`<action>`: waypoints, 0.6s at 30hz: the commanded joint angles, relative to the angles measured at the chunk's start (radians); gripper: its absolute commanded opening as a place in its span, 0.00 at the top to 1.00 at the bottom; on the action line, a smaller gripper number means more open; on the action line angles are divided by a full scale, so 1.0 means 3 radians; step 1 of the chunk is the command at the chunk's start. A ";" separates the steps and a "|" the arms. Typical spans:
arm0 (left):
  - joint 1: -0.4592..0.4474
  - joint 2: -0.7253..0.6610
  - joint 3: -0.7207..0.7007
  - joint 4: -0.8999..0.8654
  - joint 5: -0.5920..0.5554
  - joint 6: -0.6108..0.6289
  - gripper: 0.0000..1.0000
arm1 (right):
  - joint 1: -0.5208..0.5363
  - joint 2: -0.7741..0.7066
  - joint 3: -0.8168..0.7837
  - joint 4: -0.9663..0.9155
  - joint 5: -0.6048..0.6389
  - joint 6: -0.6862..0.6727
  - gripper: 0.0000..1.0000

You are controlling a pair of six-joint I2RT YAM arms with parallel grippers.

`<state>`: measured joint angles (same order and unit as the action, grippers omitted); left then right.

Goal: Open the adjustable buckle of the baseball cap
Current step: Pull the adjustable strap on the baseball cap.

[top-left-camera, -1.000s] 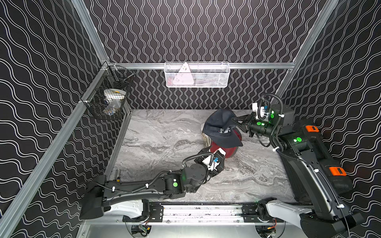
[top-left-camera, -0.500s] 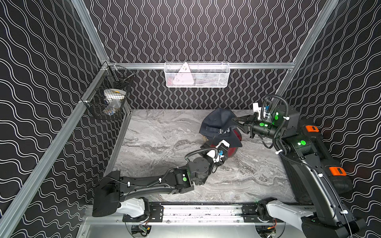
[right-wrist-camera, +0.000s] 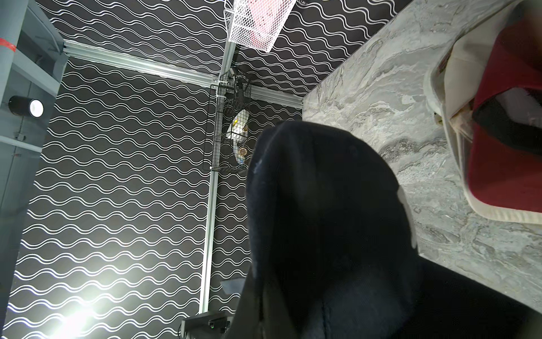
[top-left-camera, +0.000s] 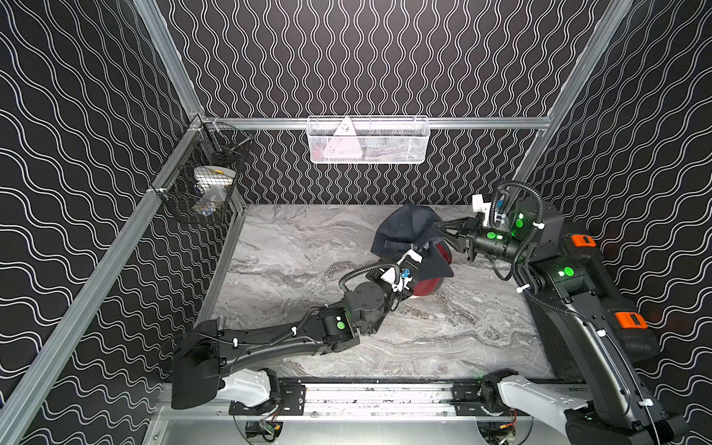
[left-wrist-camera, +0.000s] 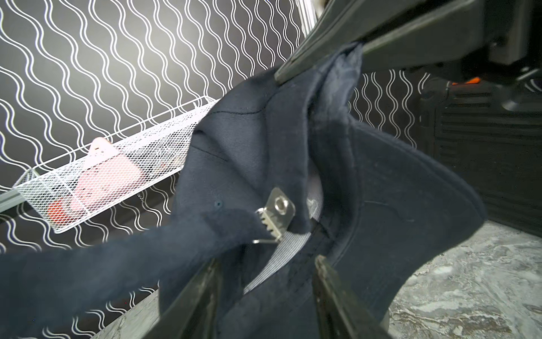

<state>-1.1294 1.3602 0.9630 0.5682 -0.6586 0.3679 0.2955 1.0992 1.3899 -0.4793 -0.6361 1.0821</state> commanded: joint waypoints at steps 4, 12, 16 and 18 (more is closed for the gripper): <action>0.0061 0.0019 0.0052 0.0052 0.0039 -0.0045 0.53 | 0.0004 0.0002 -0.0011 0.0229 -0.0078 0.0105 1.00; 0.0163 0.0050 0.0111 -0.0021 0.0098 -0.0066 0.58 | 0.0006 -0.0009 -0.0037 0.0229 -0.0119 0.0105 1.00; 0.0200 0.0054 0.0123 -0.0054 0.0166 -0.0070 0.69 | 0.0004 -0.0018 -0.0081 0.0242 -0.0130 0.0110 1.00; 0.0211 0.0032 0.0129 -0.0124 0.0242 -0.0076 0.77 | 0.0003 -0.0019 -0.0088 0.0229 -0.0118 0.0098 1.00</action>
<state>-1.0710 1.3762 0.9894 0.5415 -0.6220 0.3614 0.2962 1.0981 1.3651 -0.4500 -0.6670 1.1030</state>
